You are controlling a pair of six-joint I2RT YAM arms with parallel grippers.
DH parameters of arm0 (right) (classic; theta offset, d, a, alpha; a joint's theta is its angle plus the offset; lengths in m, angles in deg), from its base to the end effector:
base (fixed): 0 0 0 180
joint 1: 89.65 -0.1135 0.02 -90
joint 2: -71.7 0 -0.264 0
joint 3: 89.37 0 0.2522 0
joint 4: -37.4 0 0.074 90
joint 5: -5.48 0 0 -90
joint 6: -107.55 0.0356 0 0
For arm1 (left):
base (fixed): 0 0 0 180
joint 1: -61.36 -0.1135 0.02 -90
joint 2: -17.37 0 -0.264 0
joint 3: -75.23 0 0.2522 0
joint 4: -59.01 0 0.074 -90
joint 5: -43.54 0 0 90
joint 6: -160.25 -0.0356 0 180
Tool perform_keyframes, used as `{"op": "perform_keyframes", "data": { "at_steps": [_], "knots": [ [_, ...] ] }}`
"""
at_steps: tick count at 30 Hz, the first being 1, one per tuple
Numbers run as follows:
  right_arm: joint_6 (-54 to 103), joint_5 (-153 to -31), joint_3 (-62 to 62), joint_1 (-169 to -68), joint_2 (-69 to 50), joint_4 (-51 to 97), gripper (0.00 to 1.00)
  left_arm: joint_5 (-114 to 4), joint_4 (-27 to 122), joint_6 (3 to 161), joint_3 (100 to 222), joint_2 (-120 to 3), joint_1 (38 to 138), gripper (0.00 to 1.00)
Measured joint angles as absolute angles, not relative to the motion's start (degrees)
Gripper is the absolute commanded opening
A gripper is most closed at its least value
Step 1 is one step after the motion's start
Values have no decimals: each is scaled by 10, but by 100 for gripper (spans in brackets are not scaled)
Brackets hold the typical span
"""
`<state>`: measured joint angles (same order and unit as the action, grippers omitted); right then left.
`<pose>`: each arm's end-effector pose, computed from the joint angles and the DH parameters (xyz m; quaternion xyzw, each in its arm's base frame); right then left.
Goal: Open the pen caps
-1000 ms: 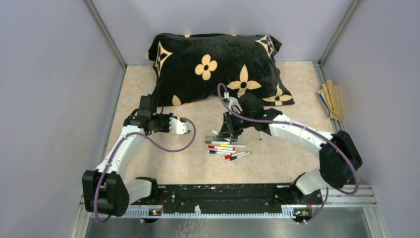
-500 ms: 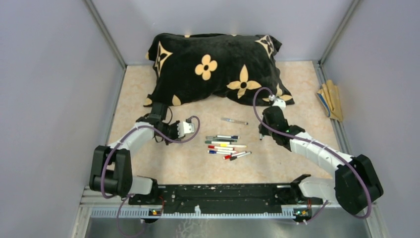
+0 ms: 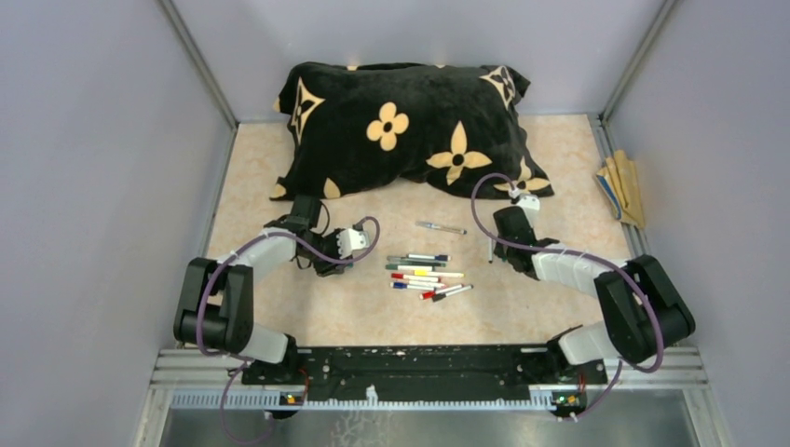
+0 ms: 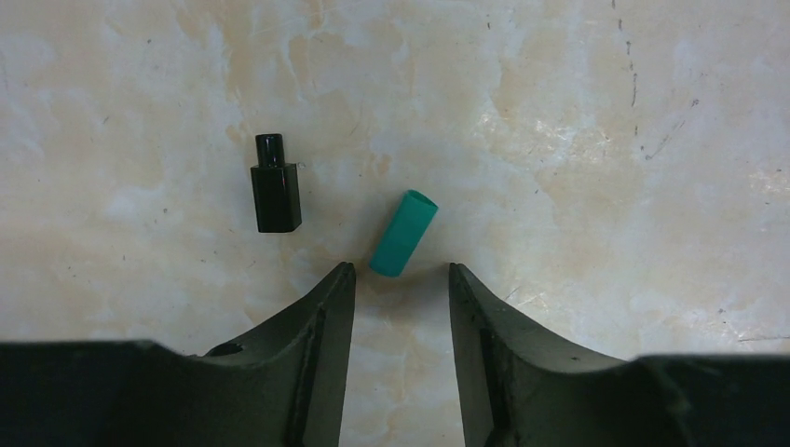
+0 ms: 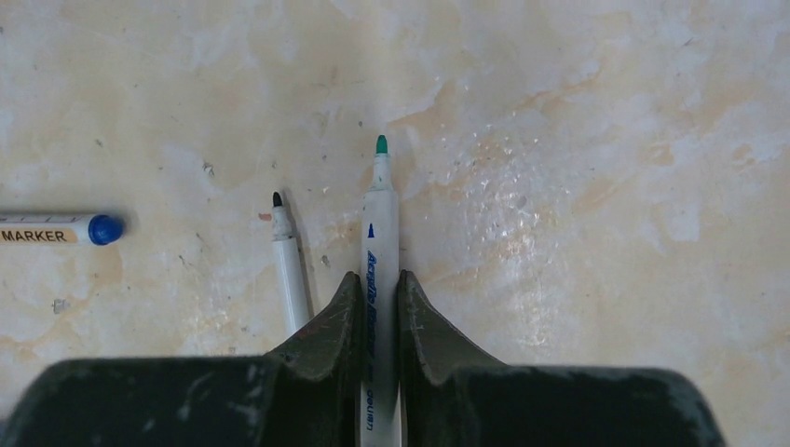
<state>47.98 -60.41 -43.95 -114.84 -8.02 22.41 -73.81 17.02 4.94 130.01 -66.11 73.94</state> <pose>0.2330 0.0935 0.1504 0.1145 0.9126 -0.0145 0.3922 0.2367 -0.0696 0.1550 0.6329 0.7201 -0.1365 0.2495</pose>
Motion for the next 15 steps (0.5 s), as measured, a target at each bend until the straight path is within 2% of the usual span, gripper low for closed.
{"op": "perform_keyframes", "data": {
  "at_steps": [3,6,12,13,15],
  "knots": [
    [473,-605,-433,-1143,-93,228,13,-737,167,51,1302,-661,740,53],
    [468,-608,-418,-1137,-110,228,16,-737,152,51,1305,-661,740,61],
    [461,-619,-410,-1135,-114,219,28,-737,101,51,1343,-661,740,64],
    [460,-620,-409,-1135,-114,218,30,-738,93,52,1353,-661,740,73],
    [459,-624,-406,-1135,-114,212,33,-742,79,57,1377,-660,739,75]
  ]
}}
